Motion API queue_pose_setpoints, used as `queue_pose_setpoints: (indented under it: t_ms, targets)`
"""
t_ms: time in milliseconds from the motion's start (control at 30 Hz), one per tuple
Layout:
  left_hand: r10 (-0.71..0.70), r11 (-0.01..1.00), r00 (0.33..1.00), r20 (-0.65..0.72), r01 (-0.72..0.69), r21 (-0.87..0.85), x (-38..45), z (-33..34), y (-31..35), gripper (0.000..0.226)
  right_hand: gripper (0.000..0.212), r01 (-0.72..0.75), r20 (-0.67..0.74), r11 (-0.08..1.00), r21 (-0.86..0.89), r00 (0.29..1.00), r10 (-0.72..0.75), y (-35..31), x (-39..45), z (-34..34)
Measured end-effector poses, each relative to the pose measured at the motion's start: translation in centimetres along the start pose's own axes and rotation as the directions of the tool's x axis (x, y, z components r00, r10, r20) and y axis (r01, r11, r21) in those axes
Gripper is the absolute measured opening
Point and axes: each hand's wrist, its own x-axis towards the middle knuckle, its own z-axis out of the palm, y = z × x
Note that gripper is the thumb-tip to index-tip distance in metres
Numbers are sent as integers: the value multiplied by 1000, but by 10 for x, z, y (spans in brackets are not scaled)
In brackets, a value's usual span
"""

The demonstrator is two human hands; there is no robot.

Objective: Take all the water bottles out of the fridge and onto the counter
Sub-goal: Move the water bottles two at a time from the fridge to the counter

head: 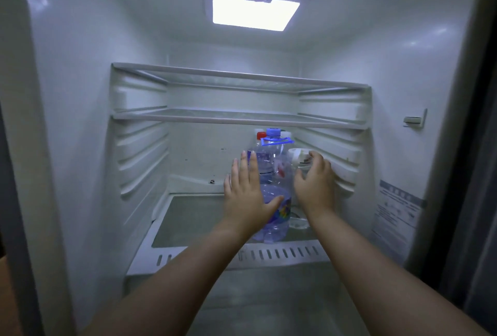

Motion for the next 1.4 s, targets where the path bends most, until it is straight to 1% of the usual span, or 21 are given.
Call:
queue_pose_setpoints:
  t_ms: [167,233,300,367,467,667,833,933,1033,1167,1300,1400]
  targets:
    - [-71,974,997,34,77,-215,16,16,4,123,61,50,-22,995,-81,998,-52,10,13,14]
    - [-80,948,996,46,90,-305,20,20,5,131,66,26,2,998,-53,1000,-26,15,18,17]
    - [-88,892,996,26,90,-442,23,24,7,137,74,-7,25,1000,-25,1000,7,19,24,20]
    - [-107,848,994,-9,87,-523,24,27,6,137,78,-20,37,1000,-8,999,20,21,28,23]
    - [-128,822,990,-52,77,-564,27,35,3,133,77,-5,21,1000,1,1000,5,23,31,29]
    - [-107,800,989,-102,25,-600,29,49,-10,130,71,103,-125,993,58,988,-95,34,22,45]
    - [-112,775,991,-71,42,-631,29,49,-14,130,68,156,-194,981,117,972,-132,40,20,53]
    - [-101,772,994,-53,44,-634,27,45,-14,130,67,174,-191,975,141,971,-146,43,19,50]
    - [-123,776,990,-70,52,-629,23,37,-16,129,67,192,-182,974,118,969,-169,42,17,45]
    - [-150,804,984,-93,67,-591,13,20,-27,130,70,199,-175,974,104,968,-179,36,6,40]
    - [-146,852,980,-138,54,-520,2,-3,-42,127,72,201,-162,968,153,971,-176,26,-13,40]
    - [-182,854,973,-140,86,-514,-8,-14,-53,126,73,248,-135,954,168,965,-227,17,-25,42]
